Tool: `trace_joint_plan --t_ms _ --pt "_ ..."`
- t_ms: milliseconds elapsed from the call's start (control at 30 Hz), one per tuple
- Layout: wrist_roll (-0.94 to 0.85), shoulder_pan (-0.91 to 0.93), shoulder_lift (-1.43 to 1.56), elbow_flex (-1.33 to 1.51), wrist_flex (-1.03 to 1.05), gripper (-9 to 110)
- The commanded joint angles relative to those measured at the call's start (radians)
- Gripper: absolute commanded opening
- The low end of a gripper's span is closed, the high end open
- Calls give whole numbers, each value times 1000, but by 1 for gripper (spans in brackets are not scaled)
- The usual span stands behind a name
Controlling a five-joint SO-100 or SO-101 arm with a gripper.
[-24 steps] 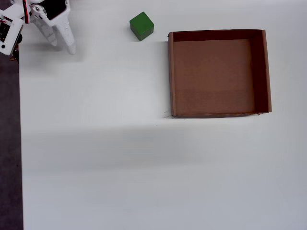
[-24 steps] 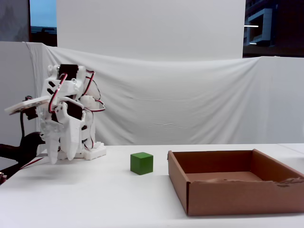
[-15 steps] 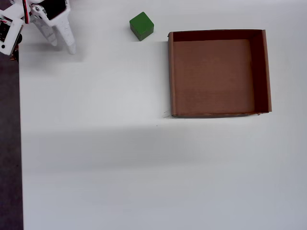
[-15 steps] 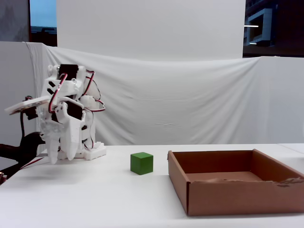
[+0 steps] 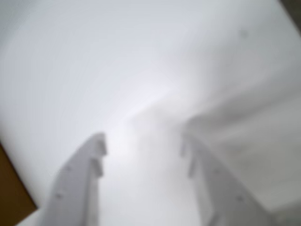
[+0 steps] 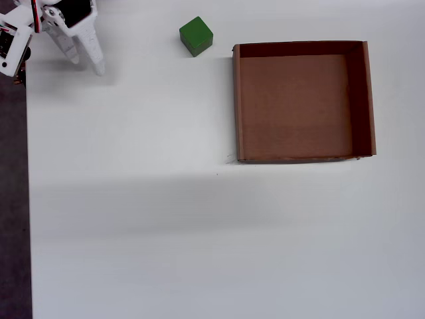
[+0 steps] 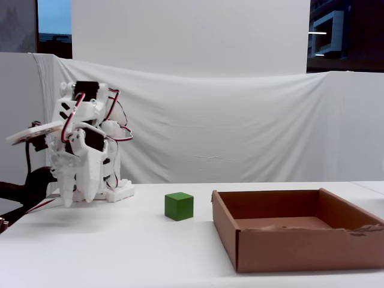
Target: Grasp a green cube and put it in a box.
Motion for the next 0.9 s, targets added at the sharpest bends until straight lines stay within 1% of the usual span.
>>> trace_joint_plan --t_ms 0,167,200,233,400,633,767,867 --pt "3 0 3 -6 0 21" --pt "3 0 3 -6 0 21" --pt "3 -3 3 -6 2 24" --pt "3 -18 3 -6 2 26" --pt "3 -100 3 -8 -5 26" --pt "3 -212 2 -12 -80 26" --pt "3 -239 -43 -95 -55 26" --pt "40 -262 -190 -245 -14 26"
